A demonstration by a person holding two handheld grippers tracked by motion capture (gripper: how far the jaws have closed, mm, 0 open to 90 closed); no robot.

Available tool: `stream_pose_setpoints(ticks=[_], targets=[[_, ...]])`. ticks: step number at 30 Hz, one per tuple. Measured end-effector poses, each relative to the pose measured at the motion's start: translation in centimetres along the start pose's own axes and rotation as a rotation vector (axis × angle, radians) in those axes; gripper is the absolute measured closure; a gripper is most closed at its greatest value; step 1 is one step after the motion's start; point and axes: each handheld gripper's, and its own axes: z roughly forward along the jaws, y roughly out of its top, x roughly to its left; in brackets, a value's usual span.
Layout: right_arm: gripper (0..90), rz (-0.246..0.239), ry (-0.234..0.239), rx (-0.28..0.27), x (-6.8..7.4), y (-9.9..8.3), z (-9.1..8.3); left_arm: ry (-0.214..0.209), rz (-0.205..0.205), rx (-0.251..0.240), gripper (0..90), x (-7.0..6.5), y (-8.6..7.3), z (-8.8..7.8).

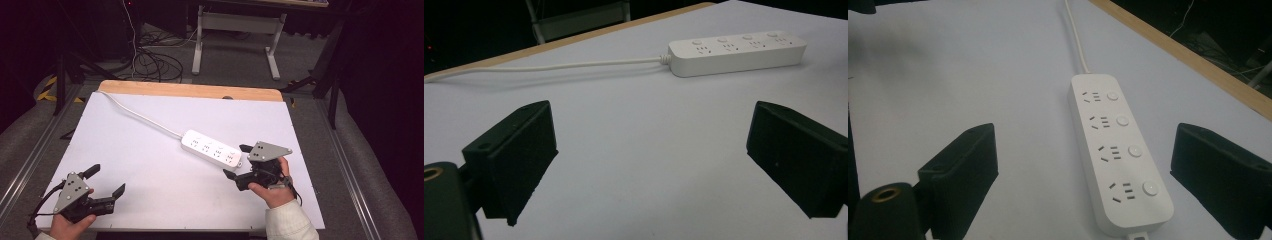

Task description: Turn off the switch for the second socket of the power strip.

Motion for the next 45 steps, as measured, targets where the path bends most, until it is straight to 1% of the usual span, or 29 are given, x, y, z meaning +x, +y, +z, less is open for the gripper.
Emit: stream_pose_setpoints(ticks=[1, 4, 6, 7, 8, 9, 10, 11, 13, 14, 16, 17, 18, 19, 20, 21, 22, 23, 24, 25, 27, 30, 33, 40, 41, 45], targets=[[11.9, -0.007, 0.000, 0.001, -0.1, 0.2, 0.0, 0.001, 0.000, 0.000, 6.6, 0.0, 0.0, 0.0], [12.3, -0.004, -0.003, -0.004, -0.1, 0.4, 0.1, 0.000, -0.001, 0.002, 7.1, 0.0, 0.0, 0.0], [15.9, 0.004, -0.008, -0.009, -0.2, 0.6, 0.2, -0.005, -0.001, 0.005, 7.9, 0.0, 0.0, 0.0], [19.5, 0.002, -0.018, -0.010, -0.2, 0.7, 0.3, -0.007, 0.001, 0.006, 8.0, 0.0, 0.0, 0.0], [26.6, 0.001, -0.023, -0.014, -0.3, 0.8, 0.4, -0.008, 0.001, 0.005, 8.0, 0.0, 0.0, 0.0], [37.8, -0.004, -0.007, -0.017, -0.3, 1.0, 0.4, -0.007, 0.003, 0.003, 8.0, 0.0, 0.0, 0.0], [40.3, -0.007, 0.011, -0.014, -0.4, 1.3, 0.4, -0.004, 0.007, 0.003, 8.0, 0.0, 0.0, 0.0], [41.7, -0.006, -0.002, -0.002, -0.6, 1.8, 0.6, -0.004, 0.008, 0.003, 8.0, 0.0, 0.0, 0.0], [42.3, -0.004, -0.001, 0.001, -0.7, 2.1, 0.7, -0.007, 0.002, 0.004, 8.0, 0.0, 0.0, 0.0], [45.0, -0.003, 0.000, -0.001, -0.8, 2.4, 0.8, -0.007, 0.002, 0.005, 8.0, 0.0, 0.0, 0.0], [53.2, 0.001, -0.003, -0.005, -1.0, 2.9, 1.1, -0.007, 0.004, 0.003, 8.0, 0.0, 0.0, 0.0], [55.4, 0.006, 0.005, -0.005, -1.1, 3.1, 1.4, -0.005, 0.009, 0.003, 8.0, 0.0, 0.0, 0.0], [59.6, 0.024, 0.006, 0.003, -1.5, 3.5, 1.9, -0.009, 0.001, 0.002, 8.1, 0.0, 0.0, 0.0], [59.6, 0.024, 0.006, 0.003, -1.5, 3.5, 1.9, -0.010, 0.002, 0.002, 8.1, 0.0, 0.0, 0.0], [61.3, 0.039, 0.011, 0.008, -1.7, 3.6, 2.2, -0.010, 0.002, 0.002, 8.1, 0.0, 0.0, 0.0], [65.7, 0.058, 0.023, 0.015, -2.0, 3.8, 2.7, -0.009, 0.002, 0.002, 8.1, 0.0, 0.0, 0.0], [65.7, 0.058, 0.023, 0.015, -2.0, 3.8, 2.7, -0.009, 0.003, 0.002, 8.1, 0.0, 0.0, 0.0], [67.9, 0.065, 0.020, 0.020, -2.1, 3.9, 3.0, -0.009, 0.002, 0.001, 8.2, 0.0, 0.0, 0.0], [72.9, 0.080, 0.026, 0.025, -2.2, 4.0, 3.6, -0.009, 0.002, 0.002, 8.2, 0.0, 0.0, 0.0], [72.9, 0.080, 0.026, 0.025, -2.2, 4.0, 3.6, -0.009, 0.003, 0.002, 8.2, 0.0, 0.0, 0.0], [77.2, 0.094, 0.035, 0.023, -2.3, 4.0, 4.1, -0.009, 0.005, 0.004, 8.1, 0.0, 0.0, 0.0], [83.0, 0.092, 0.026, 0.040, -2.4, 4.1, 4.9, -0.009, 0.005, 0.004, 8.2, 0.0, 0.0, 0.0], [89.1, 0.102, 0.024, 0.048, -2.6, 4.3, 5.7, -0.008, 0.011, 0.005, 8.2, 0.1, 0.0, 0.0], [90.0, 0.130, 0.012, 0.080, -3.1, 4.4, 7.6, -0.009, 0.005, 0.006, 8.3, 0.1, 0.0, 0.0], [90.0, 0.141, 0.009, 0.087, -3.3, 4.3, 8.2, -0.009, 0.005, 0.006, 8.3, 0.1, 0.0, 0.0], [90.0, 0.153, -0.004, 0.096, -3.6, 4.2, 8.8, -0.009, 0.006, 0.006, 8.3, 0.1, 0.0, 0.0]])
